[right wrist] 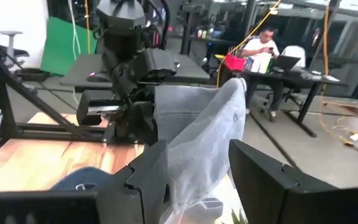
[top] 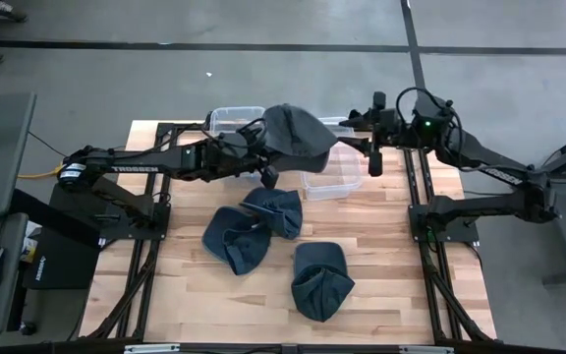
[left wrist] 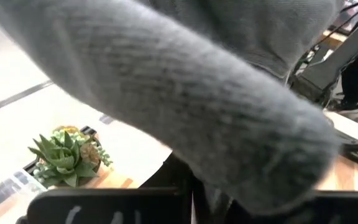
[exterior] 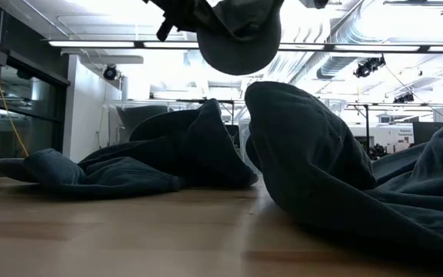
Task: Pick & Place hat
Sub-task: Put the gray cap into the left transparent bin
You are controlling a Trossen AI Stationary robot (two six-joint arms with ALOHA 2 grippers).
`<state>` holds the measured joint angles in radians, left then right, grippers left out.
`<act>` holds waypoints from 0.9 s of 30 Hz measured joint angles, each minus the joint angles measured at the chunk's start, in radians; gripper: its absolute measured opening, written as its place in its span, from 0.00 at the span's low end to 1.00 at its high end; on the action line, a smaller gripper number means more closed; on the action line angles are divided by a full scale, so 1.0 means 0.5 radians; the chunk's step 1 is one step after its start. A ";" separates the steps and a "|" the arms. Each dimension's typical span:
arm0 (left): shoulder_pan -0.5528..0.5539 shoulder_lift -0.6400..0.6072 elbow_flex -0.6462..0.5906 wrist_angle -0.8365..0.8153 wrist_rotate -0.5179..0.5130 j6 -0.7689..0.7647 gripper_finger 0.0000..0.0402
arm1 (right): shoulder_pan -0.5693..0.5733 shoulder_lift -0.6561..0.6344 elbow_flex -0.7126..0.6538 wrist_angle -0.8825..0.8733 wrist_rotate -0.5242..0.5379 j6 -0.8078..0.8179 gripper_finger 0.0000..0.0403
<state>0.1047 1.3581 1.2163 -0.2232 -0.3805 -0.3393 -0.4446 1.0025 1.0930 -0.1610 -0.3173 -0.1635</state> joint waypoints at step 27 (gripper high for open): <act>0.002 -0.386 0.001 -0.437 -0.036 -0.536 0.01 | 0.671 0.123 -0.001 -0.725 0.576 -1.341 0.41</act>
<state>0.1055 1.1652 1.2167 -0.4415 -0.3983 -0.6074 -0.1090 1.0641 1.0926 -0.5235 -0.0292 -0.8339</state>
